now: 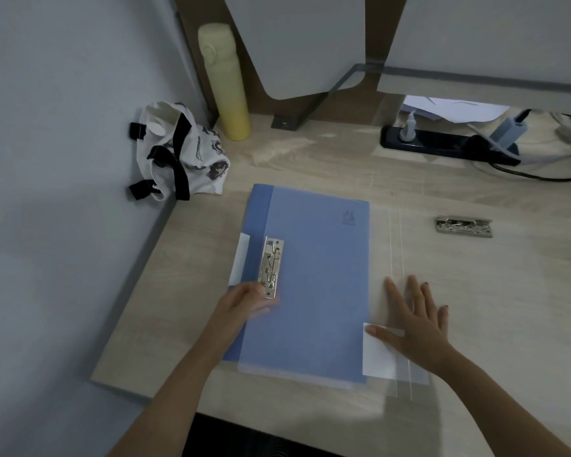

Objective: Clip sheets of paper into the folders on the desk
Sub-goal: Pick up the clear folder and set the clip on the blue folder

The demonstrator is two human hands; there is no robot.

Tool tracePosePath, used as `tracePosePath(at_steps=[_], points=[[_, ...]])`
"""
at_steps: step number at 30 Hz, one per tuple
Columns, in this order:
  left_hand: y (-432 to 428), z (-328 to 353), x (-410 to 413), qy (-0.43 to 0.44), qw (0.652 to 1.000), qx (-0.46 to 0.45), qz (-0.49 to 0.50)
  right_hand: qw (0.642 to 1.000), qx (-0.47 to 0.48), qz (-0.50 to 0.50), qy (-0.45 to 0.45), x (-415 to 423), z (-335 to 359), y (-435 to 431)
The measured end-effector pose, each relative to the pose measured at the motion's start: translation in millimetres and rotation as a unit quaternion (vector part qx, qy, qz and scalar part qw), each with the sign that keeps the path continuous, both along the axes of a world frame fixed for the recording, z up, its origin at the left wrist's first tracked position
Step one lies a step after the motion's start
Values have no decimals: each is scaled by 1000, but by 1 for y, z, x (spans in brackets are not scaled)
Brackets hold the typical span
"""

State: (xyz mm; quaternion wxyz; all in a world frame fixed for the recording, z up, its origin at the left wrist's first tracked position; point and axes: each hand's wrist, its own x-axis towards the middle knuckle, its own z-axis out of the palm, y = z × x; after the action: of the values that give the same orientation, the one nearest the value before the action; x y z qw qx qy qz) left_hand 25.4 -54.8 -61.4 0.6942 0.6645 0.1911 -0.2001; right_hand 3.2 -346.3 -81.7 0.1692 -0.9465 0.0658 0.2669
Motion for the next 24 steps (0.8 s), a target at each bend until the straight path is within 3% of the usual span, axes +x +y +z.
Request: tracePosePath(at_steps=[4,13,24], points=[[1,4,16,78,996,-30,-11,1000,6,6,7,0,2,0],[-28,16,67,-16,989,148,17,1000,-6,11,15,0,3,-1],[-37,3,95,5,960,275,54,1000,-12,23,7,-1,-3,-3]])
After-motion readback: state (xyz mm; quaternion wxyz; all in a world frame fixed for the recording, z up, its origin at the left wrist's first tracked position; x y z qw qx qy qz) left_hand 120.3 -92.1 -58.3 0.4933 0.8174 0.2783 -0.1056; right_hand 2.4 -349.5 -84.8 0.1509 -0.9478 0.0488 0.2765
